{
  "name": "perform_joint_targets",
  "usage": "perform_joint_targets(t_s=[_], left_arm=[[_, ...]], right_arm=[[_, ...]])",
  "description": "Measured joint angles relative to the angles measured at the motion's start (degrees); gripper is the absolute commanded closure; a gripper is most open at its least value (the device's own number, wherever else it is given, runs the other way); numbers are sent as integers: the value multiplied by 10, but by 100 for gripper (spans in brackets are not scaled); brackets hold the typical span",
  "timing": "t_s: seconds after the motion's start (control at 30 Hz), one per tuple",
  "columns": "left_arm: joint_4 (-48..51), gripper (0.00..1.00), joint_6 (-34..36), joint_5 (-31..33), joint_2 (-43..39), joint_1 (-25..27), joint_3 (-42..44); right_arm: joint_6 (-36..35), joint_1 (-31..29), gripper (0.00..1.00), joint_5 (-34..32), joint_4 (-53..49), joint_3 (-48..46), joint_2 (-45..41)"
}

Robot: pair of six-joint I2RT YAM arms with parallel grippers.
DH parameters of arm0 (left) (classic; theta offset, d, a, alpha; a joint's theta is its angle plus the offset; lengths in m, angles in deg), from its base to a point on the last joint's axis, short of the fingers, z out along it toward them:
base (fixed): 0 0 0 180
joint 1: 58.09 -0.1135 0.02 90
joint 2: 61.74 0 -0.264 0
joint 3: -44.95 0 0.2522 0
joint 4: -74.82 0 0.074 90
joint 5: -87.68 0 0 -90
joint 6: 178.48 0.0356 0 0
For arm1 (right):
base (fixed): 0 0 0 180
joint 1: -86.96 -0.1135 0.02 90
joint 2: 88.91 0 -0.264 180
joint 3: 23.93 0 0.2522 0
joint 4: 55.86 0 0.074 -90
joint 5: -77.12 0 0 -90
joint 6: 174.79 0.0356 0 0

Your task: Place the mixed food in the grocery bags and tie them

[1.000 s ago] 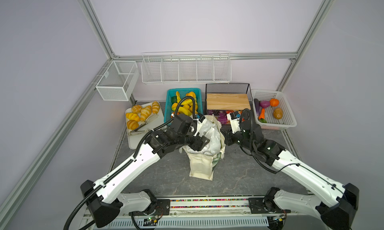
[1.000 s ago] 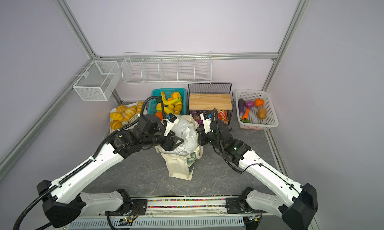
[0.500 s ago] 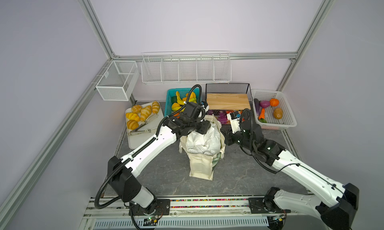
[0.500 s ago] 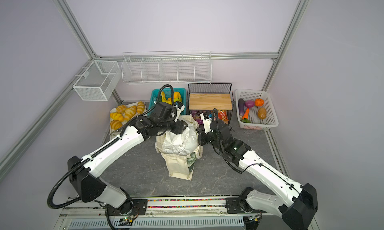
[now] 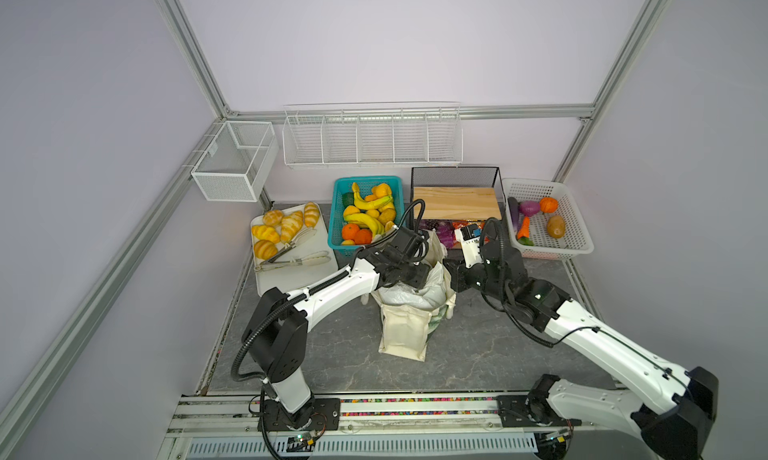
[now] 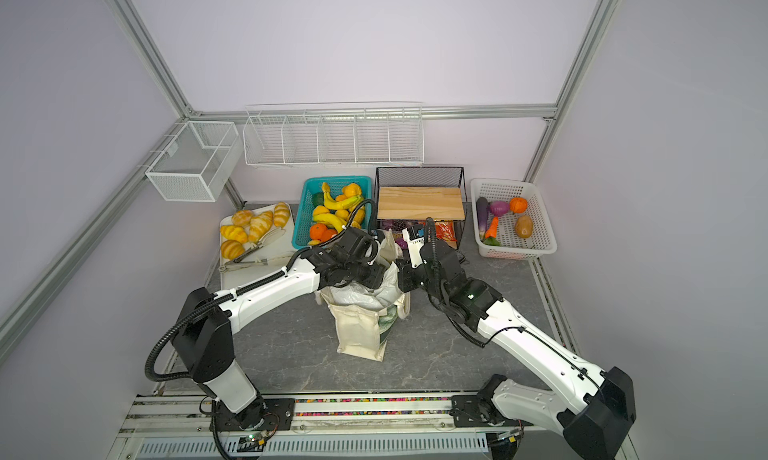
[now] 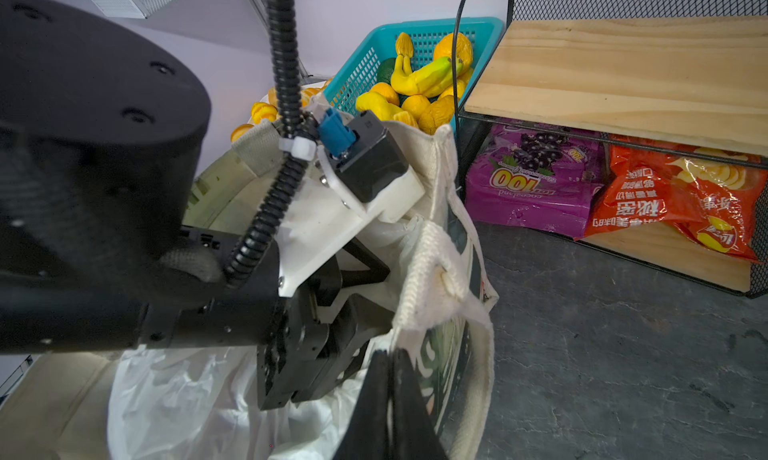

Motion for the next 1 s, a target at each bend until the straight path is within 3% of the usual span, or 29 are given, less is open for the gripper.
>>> perform_joint_targets(t_s=[0.13,0.2,0.33,0.47,0.5,0.6,0.63,0.73,0.8,1.0], left_arm=[[19,35,0,9,-34,2,0],[24,32,1,16,-67,3,0],[-7,29,1,33,-164,3,11],[-61,27,1,50,-272,-5,51],[-73,26,1,56,-295,-13,64],[-103,22,-2,95,-357,-42,110],[-112,20,-3,115,-376,-52,129],[-143,17,-2,199,-438,-83,198],[-174,16,1,253,-477,-115,254],[-322,12,4,340,-492,-270,433]], right_arm=[[-5,0,91,-4,2,0,-6],[-11,0,81,-6,3,0,-10],[-27,1,47,-16,5,0,-25],[-51,3,27,-39,-16,10,-43],[-59,4,15,-48,-26,17,-49],[-85,7,2,-88,-48,34,-68],[-91,9,1,-104,-53,38,-74],[-110,28,11,-169,-68,41,-94],[-120,56,11,-210,-70,34,-103],[-118,186,11,-277,-35,-36,-97]])
